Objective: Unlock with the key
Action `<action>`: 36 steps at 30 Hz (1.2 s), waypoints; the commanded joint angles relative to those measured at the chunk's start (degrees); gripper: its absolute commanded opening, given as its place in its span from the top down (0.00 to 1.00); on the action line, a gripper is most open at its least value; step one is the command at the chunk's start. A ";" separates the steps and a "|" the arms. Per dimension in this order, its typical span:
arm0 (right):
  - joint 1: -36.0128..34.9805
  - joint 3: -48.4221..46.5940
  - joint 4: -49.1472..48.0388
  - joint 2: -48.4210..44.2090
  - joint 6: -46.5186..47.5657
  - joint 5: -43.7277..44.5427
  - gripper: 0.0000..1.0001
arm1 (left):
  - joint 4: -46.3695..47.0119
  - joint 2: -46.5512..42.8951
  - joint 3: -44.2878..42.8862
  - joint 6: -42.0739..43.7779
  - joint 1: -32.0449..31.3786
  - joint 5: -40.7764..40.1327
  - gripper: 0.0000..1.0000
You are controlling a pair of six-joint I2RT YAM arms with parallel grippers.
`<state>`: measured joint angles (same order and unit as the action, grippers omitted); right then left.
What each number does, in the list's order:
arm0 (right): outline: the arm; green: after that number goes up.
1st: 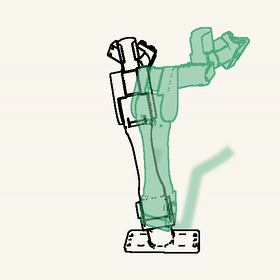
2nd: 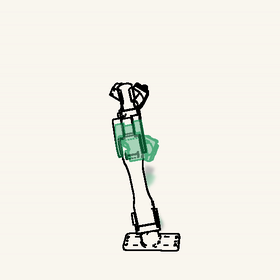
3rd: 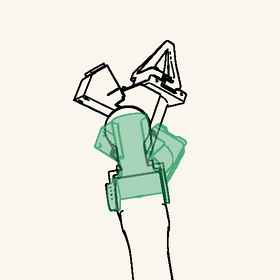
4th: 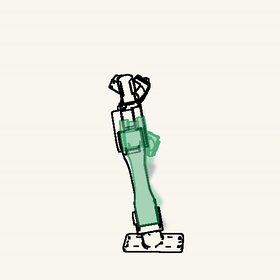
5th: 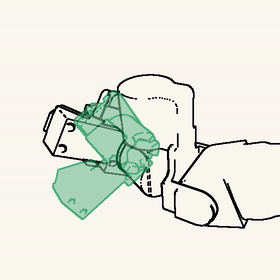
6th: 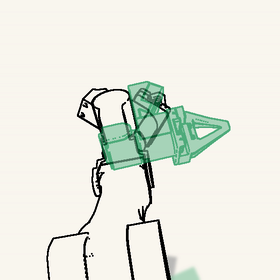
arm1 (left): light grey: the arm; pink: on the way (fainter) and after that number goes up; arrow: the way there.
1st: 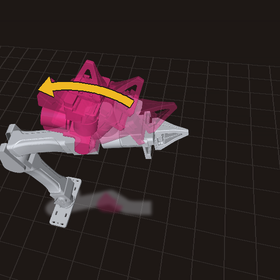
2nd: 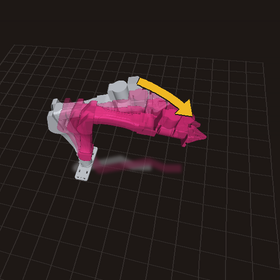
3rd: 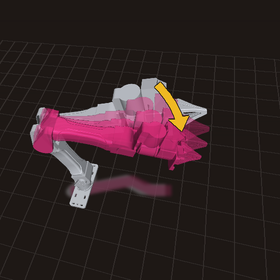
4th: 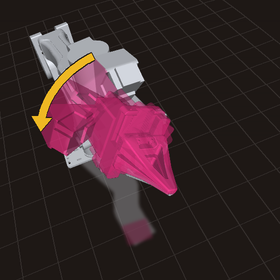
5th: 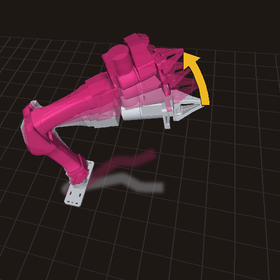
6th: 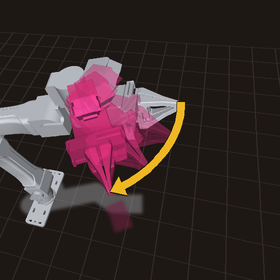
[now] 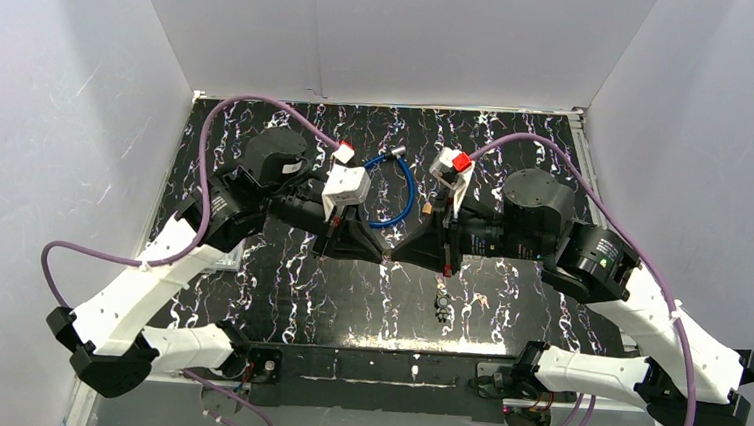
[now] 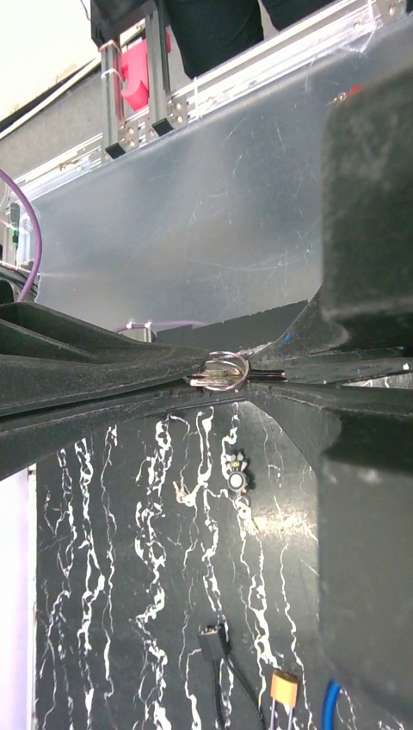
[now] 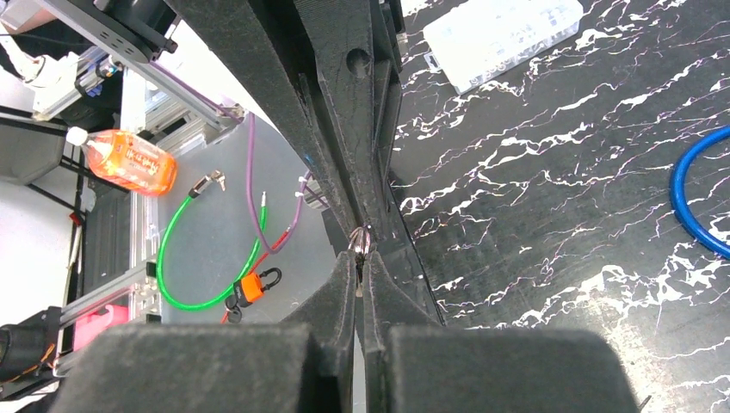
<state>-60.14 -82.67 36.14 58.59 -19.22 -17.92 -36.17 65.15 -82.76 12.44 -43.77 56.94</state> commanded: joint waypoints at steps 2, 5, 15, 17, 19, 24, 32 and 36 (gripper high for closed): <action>-0.15 -1.25 -1.96 -0.59 0.01 1.49 0.99 | 1.50 -3.46 2.07 1.04 -0.18 -2.75 1.00; -0.15 -0.58 -2.75 -0.59 -0.22 1.79 0.99 | 2.88 -3.85 2.55 0.43 -0.19 -4.18 1.00; -0.15 -3.49 0.22 1.49 0.92 -0.65 0.97 | 3.35 -5.51 3.88 7.84 -0.18 -10.90 1.00; -0.15 -3.07 0.46 1.07 1.17 -0.07 0.97 | 3.17 -5.65 4.44 8.83 -0.20 -12.07 1.00; -0.15 -2.32 0.34 0.71 0.80 0.18 0.96 | 3.37 -5.91 4.70 8.02 -0.24 -11.94 1.00; -0.23 -0.94 0.21 0.42 0.83 0.25 0.92 | 4.54 -6.14 3.47 3.76 -0.18 -11.77 1.00; -0.71 -3.61 4.65 2.28 4.04 1.85 0.95 | 3.37 -4.78 -2.12 -3.47 -0.18 -8.25 1.00; -1.00 -5.02 6.46 2.87 5.39 3.05 0.99 | 2.58 -5.15 -2.46 -5.72 -0.18 -7.37 0.98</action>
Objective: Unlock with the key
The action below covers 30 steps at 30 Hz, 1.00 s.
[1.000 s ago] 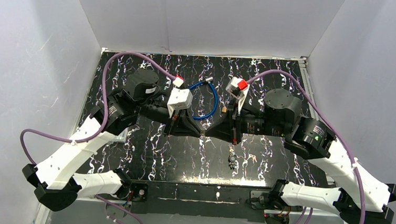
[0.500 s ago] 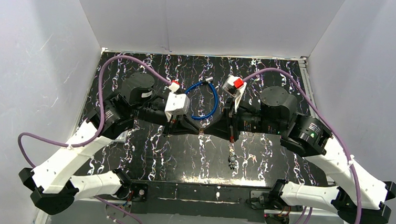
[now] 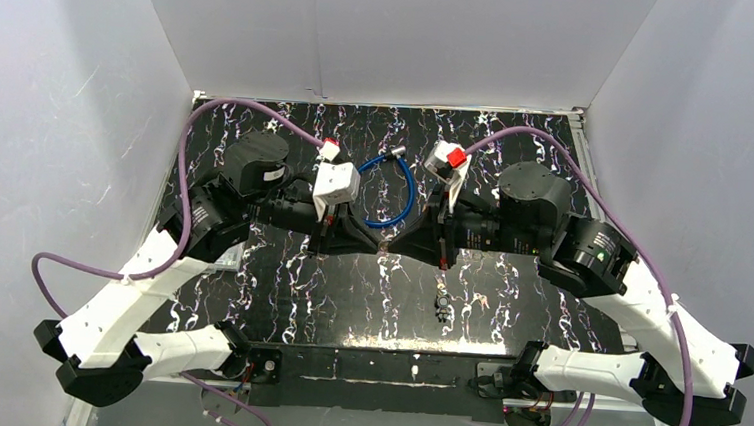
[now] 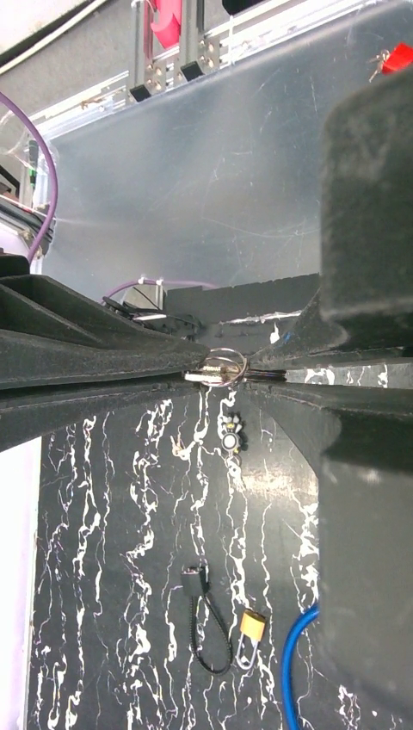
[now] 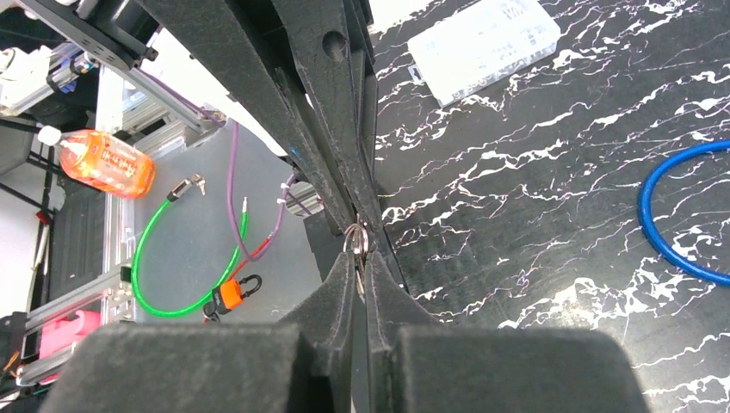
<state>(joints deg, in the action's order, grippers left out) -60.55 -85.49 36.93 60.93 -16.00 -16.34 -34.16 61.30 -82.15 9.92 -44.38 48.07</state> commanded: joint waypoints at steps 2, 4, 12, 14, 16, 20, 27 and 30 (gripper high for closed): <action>-0.74 -2.21 5.49 0.21 2.13 1.80 0.99 | -0.22 -1.62 -2.87 -3.29 0.42 3.12 0.96; -0.99 -2.19 5.35 -0.11 2.26 1.93 0.99 | -0.72 -1.79 -2.86 -3.45 0.44 4.27 0.94; -1.82 -4.21 7.55 0.82 4.35 3.06 0.99 | -4.40 0.35 -7.22 -3.96 0.42 6.05 0.90; -2.07 -4.64 8.36 1.00 4.72 3.55 0.99 | -4.68 1.22 -8.63 -4.52 0.43 6.51 0.89; -2.27 -5.01 9.11 1.14 5.02 3.94 0.99 | -4.68 1.80 -9.62 -4.70 0.43 6.99 0.89; -2.51 -5.78 9.95 1.37 5.25 4.39 0.99 | -4.66 2.82 -10.42 -5.28 0.44 7.99 0.89; -2.56 -7.26 9.61 0.40 5.50 4.99 0.99 | -8.42 1.17 -5.41 4.25 0.42 4.71 0.52; -2.60 -6.53 8.42 -0.64 5.19 4.24 0.99 | -8.68 -0.35 -1.20 10.20 0.42 1.78 0.46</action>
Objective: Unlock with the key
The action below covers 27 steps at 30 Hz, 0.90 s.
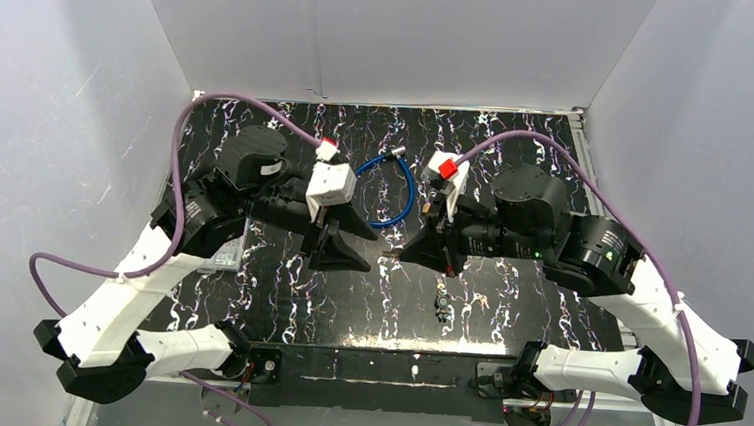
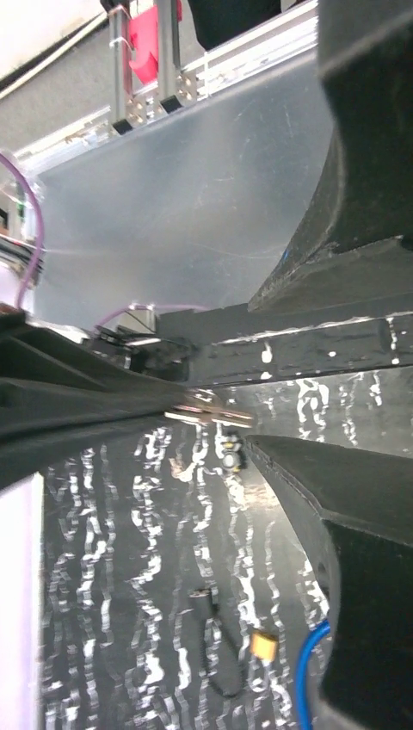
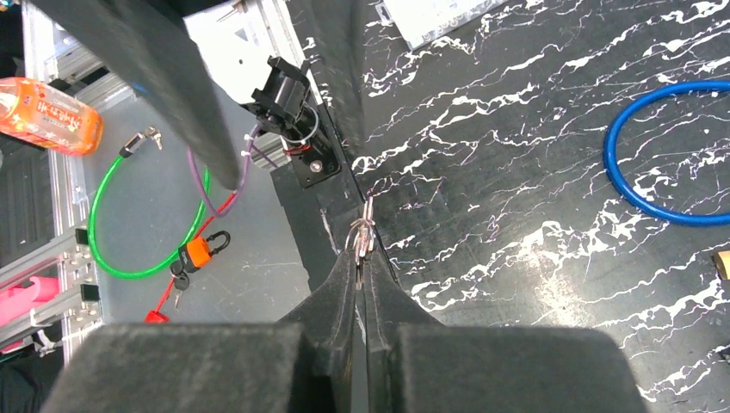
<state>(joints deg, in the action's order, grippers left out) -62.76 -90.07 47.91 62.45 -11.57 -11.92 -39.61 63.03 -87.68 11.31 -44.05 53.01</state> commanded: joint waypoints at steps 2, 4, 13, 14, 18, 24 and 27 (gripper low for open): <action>-0.47 -0.58 -3.69 -2.99 0.93 -0.44 0.99 | -2.62 -2.01 5.71 10.01 0.09 -4.08 0.46; -0.53 0.39 -4.43 -3.32 1.38 -0.53 0.99 | -2.12 -0.77 5.38 9.84 0.10 -4.07 0.47; -0.70 0.87 -5.03 -3.08 3.04 -1.45 0.99 | 2.19 2.83 2.64 4.43 0.09 -0.91 0.52; -0.74 1.17 -5.34 -3.16 3.04 -1.50 0.99 | 2.44 3.08 2.41 3.96 0.06 -0.10 0.53; -0.72 2.34 -6.39 -3.40 2.94 -1.48 0.99 | 2.28 3.87 1.55 2.78 0.10 4.00 0.63; -0.79 0.79 -6.27 -2.00 3.40 -2.10 0.99 | 1.17 4.66 0.04 2.66 0.11 6.89 0.84; -0.79 0.51 -6.58 -1.66 3.71 -1.89 0.99 | 0.33 5.33 -0.13 2.84 0.06 8.31 0.95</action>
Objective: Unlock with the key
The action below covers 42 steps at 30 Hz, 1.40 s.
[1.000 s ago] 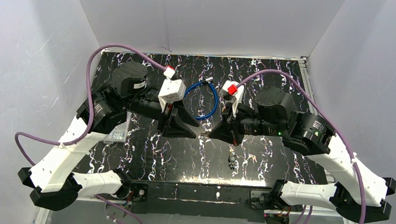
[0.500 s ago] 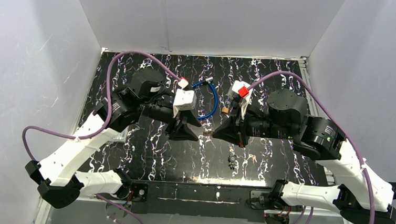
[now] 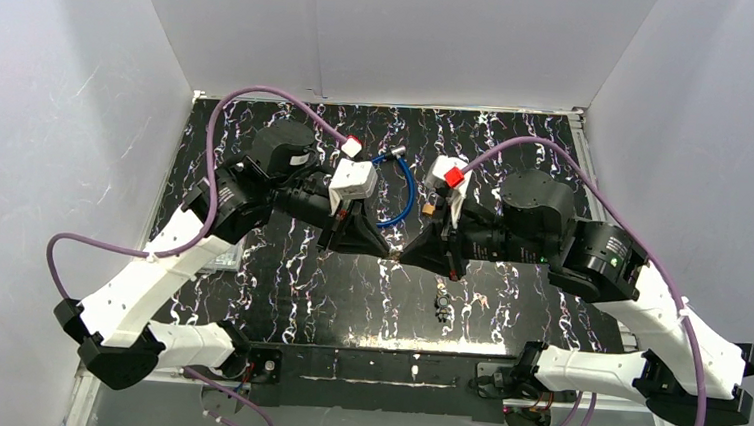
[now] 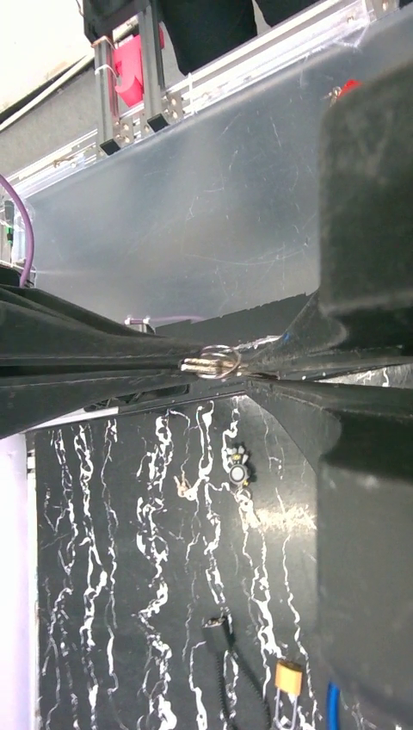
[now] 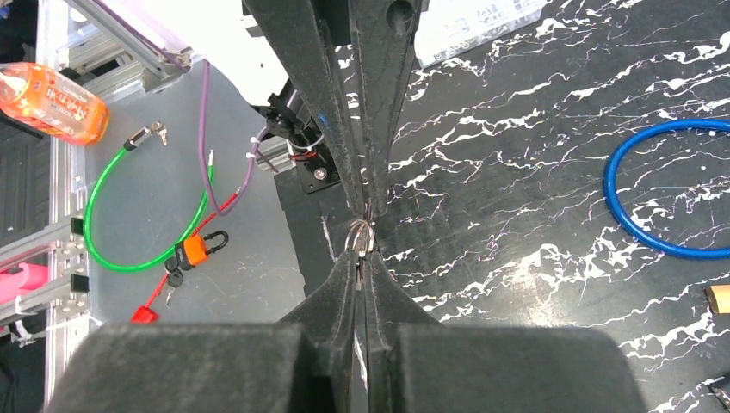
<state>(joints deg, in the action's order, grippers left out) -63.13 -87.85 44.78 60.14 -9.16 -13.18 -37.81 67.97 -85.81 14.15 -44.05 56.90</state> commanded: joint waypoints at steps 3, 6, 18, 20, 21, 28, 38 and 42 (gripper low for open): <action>-0.41 -1.53 -4.13 0.69 1.12 -0.77 0.99 | -1.68 0.60 -1.61 -0.31 0.11 5.30 1.00; -0.55 -1.60 -4.25 0.66 1.13 -0.33 0.99 | -1.67 0.47 -1.39 -0.46 0.10 5.68 1.00; -0.61 -1.02 -5.80 0.24 0.91 -0.57 0.96 | -3.98 -1.11 -1.14 1.64 0.08 4.86 1.00; -0.61 -0.84 -6.08 0.21 0.79 -0.65 0.91 | -4.07 -1.40 -1.15 2.14 0.08 4.62 1.00; -0.63 -0.83 -6.10 0.22 0.76 -0.77 0.87 | -4.09 -1.58 -1.08 2.46 0.07 4.35 1.00; -0.59 -0.59 -6.01 -1.08 -0.27 -0.07 0.65 | -4.06 -3.80 -0.96 9.54 0.09 -0.64 1.00; -0.60 0.14 -5.83 -3.32 -2.30 2.76 0.58 | -4.69 -7.55 -2.00 32.78 -0.42 -8.20 1.00; -0.60 1.92 -6.68 -3.85 -3.10 4.78 0.58 | -5.41 -8.84 0.88 37.06 -1.31 -12.06 1.00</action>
<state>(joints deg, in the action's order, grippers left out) -63.77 -87.33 41.34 56.88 -10.96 -11.14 -41.65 61.00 -86.42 42.66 -44.64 48.83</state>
